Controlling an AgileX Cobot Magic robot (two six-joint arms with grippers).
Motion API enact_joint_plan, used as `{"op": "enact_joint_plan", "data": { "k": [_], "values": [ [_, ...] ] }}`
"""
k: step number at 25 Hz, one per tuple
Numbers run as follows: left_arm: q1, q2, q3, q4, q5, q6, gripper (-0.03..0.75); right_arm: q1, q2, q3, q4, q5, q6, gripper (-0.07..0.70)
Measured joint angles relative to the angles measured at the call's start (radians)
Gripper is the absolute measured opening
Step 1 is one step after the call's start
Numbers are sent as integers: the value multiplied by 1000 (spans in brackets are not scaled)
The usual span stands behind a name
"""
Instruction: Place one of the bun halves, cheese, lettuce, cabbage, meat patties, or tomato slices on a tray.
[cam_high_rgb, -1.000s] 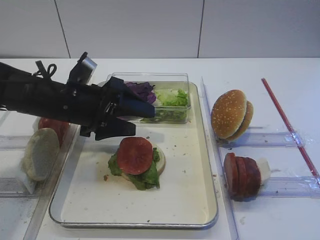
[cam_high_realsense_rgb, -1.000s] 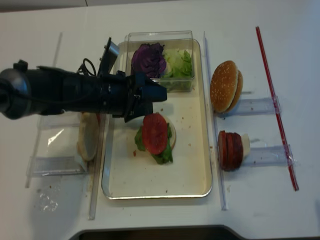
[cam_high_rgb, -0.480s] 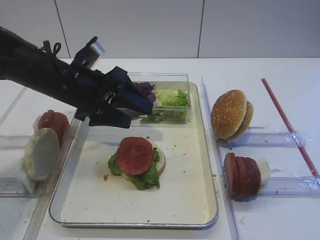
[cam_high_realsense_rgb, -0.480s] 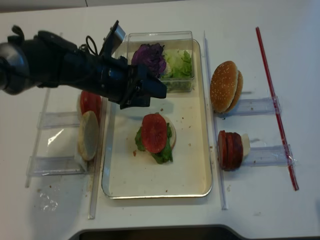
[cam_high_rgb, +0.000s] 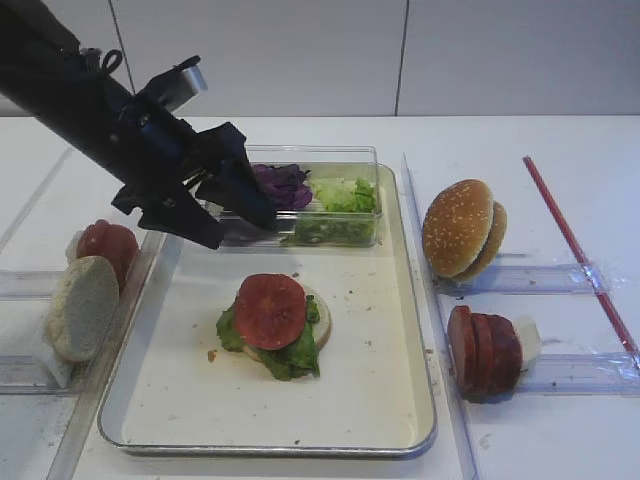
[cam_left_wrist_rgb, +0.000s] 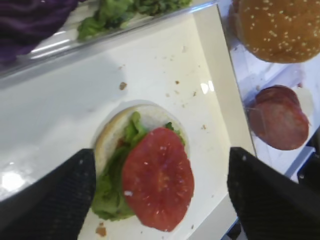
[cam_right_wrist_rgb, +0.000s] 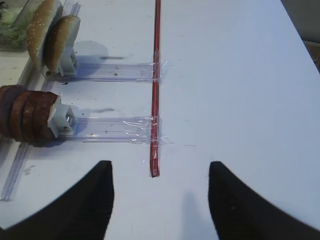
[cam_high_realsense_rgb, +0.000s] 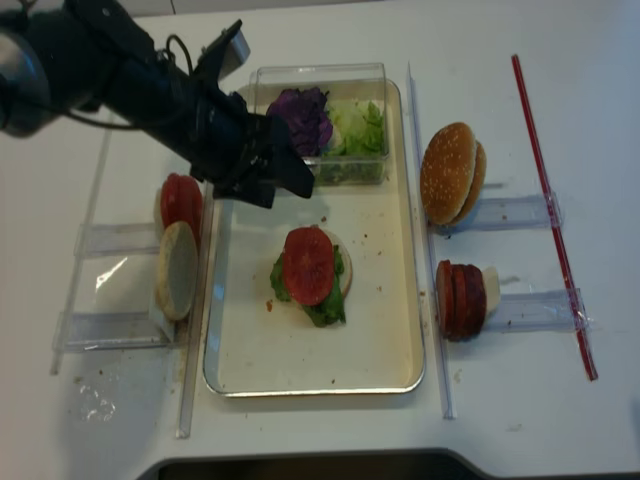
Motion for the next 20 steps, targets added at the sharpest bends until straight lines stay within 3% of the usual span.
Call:
{"op": "enact_joint_plan", "data": {
  "k": [9, 14, 20],
  "values": [
    [0, 0, -150, 276, 75, -176, 503, 0, 4, 0, 0, 0, 0, 565],
    [0, 0, -230, 428, 106, -247, 503, 0, 10, 0, 0, 0, 0, 574],
    [0, -13, -245, 625, 114, -328, 503, 0, 11, 0, 0, 0, 0, 575]
  ]
}}
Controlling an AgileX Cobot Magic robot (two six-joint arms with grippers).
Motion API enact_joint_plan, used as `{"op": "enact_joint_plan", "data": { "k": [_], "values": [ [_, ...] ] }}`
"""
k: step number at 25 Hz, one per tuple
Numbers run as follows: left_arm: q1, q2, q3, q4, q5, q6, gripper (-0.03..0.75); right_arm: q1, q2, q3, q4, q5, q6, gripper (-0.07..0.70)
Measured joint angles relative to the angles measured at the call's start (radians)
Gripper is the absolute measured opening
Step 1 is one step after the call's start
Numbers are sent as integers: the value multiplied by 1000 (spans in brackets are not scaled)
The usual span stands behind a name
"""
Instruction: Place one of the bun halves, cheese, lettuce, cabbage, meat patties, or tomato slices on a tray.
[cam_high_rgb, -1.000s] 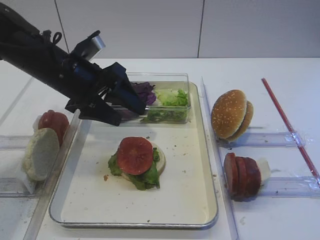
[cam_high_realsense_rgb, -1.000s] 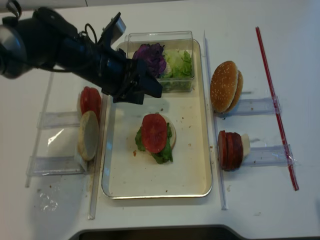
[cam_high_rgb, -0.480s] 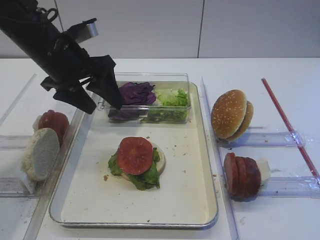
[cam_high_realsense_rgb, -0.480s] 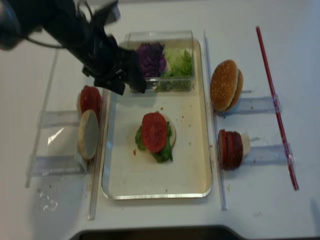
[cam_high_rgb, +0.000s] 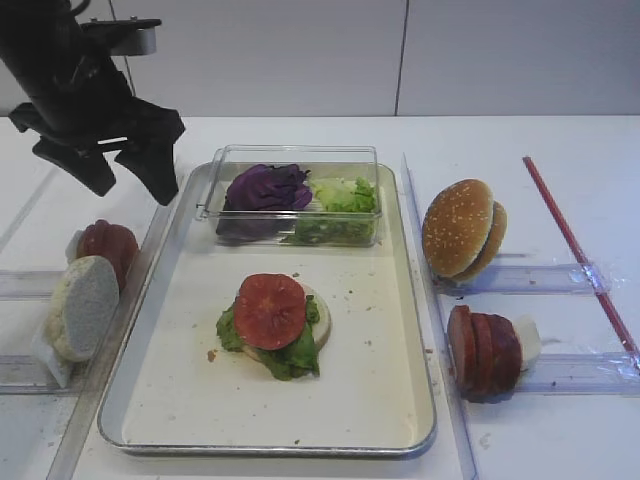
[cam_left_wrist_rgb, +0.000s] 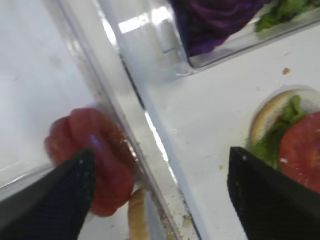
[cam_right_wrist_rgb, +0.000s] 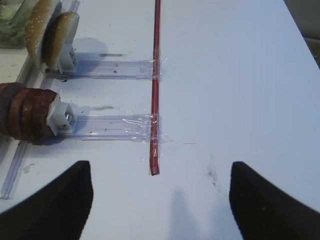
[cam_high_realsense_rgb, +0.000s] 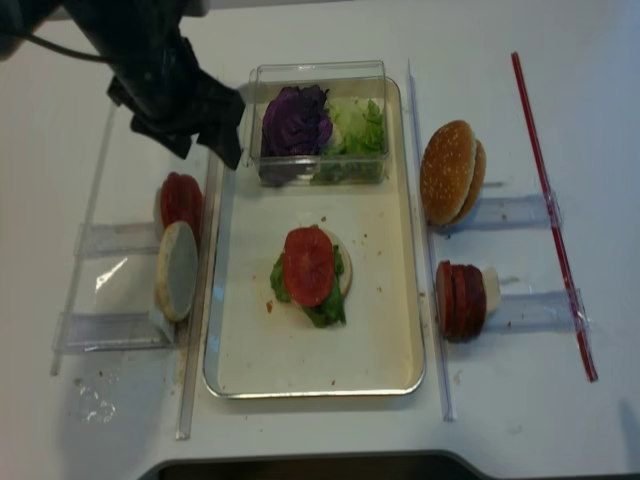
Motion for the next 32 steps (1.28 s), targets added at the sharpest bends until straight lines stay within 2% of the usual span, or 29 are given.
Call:
{"op": "enact_joint_plan", "data": {
  "k": [8, 19, 24, 32],
  "values": [
    [0, -98, -2, 200, 11, -125, 498, 0, 0, 0, 0, 0, 0, 575],
    [0, -297, 0, 195, 21, -140, 495, 0, 0, 0, 0, 0, 0, 575],
    [0, -411, 66, 197, 27, -138, 494, 0, 0, 0, 0, 0, 0, 575],
    [0, -612, 237, 211, 32, -136, 494, 0, 0, 0, 0, 0, 0, 575]
  ]
}}
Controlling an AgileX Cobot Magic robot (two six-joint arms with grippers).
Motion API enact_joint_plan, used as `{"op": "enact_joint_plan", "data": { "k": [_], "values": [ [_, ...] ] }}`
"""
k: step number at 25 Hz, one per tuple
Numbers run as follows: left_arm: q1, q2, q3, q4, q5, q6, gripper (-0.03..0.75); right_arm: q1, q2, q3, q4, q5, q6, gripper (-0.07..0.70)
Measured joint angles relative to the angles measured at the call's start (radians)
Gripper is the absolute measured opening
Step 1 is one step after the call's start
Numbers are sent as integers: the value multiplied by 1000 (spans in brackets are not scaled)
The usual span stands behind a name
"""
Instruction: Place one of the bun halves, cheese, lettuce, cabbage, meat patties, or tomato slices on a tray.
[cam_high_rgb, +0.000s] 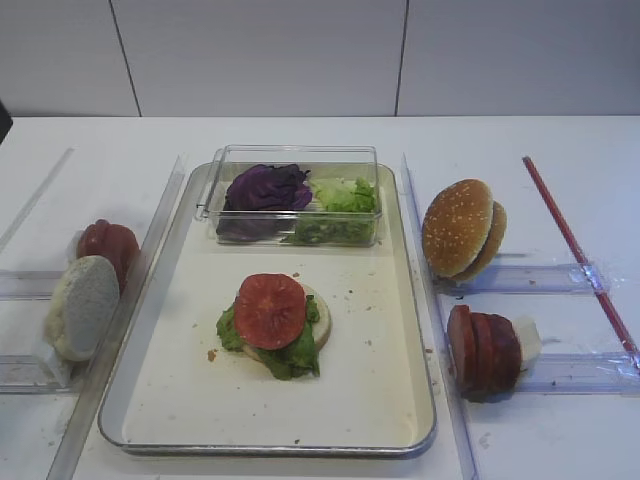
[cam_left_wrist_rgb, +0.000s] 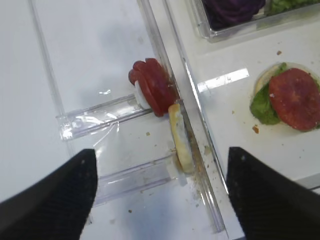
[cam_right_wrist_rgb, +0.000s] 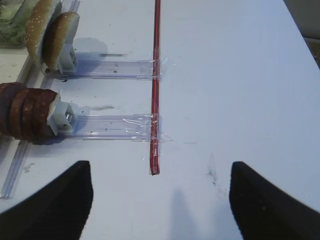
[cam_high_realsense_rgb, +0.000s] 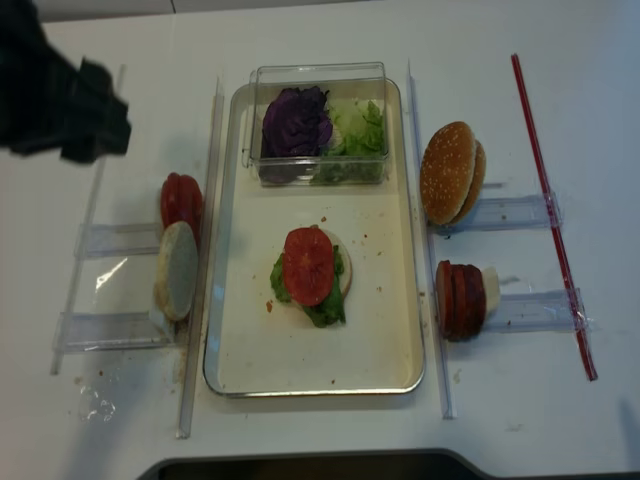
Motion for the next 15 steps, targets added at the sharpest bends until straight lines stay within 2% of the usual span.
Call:
{"op": "enact_joint_plan", "data": {
  "k": [7, 15],
  "values": [
    [0, -153, 163, 14, 2, 0, 492, 0, 0, 0, 0, 0, 0, 575],
    [0, -317, 301, 19, 2, -4, 492, 0, 0, 0, 0, 0, 0, 575]
  ]
}}
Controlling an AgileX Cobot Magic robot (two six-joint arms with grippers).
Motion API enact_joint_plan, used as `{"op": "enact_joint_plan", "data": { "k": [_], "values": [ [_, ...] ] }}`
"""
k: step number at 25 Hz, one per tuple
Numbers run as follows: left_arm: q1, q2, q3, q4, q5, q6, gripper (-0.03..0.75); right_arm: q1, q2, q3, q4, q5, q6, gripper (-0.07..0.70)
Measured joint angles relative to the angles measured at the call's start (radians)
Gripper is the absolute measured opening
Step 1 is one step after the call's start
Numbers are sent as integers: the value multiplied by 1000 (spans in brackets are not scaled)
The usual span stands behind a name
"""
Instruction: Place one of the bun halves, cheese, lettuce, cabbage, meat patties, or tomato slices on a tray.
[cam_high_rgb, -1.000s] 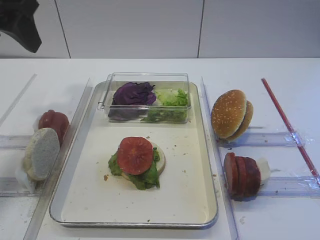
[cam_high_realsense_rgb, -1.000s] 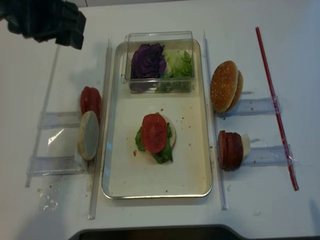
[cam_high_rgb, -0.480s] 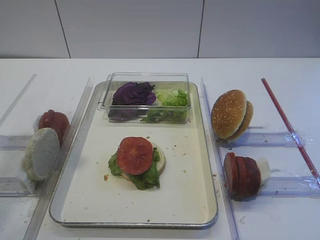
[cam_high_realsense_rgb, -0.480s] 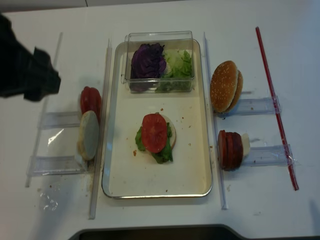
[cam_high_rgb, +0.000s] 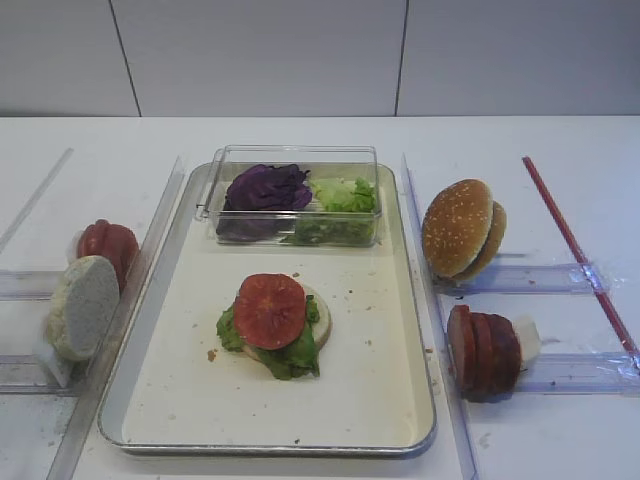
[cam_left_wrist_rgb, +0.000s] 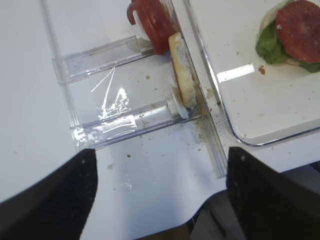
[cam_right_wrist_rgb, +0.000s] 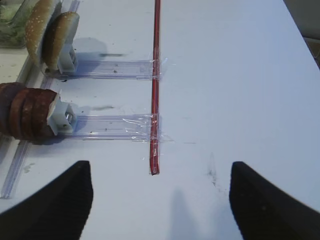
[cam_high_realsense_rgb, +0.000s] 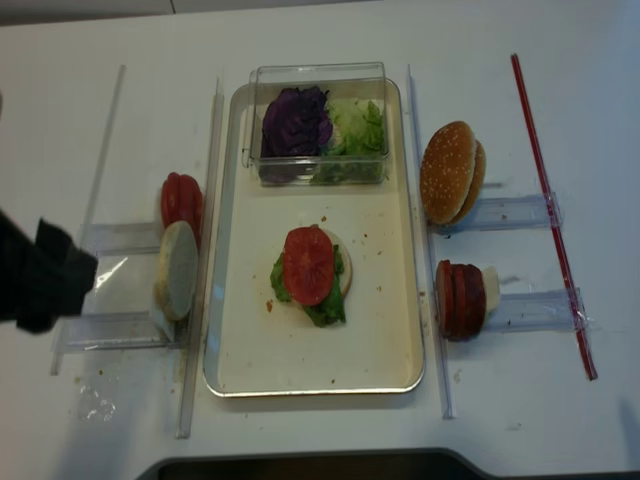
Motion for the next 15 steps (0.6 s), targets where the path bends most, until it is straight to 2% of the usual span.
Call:
{"op": "enact_joint_plan", "data": {
  "k": [15],
  "values": [
    [0, -337, 229, 45, 7, -12, 492, 0, 0, 0, 0, 0, 2, 575]
  ]
}}
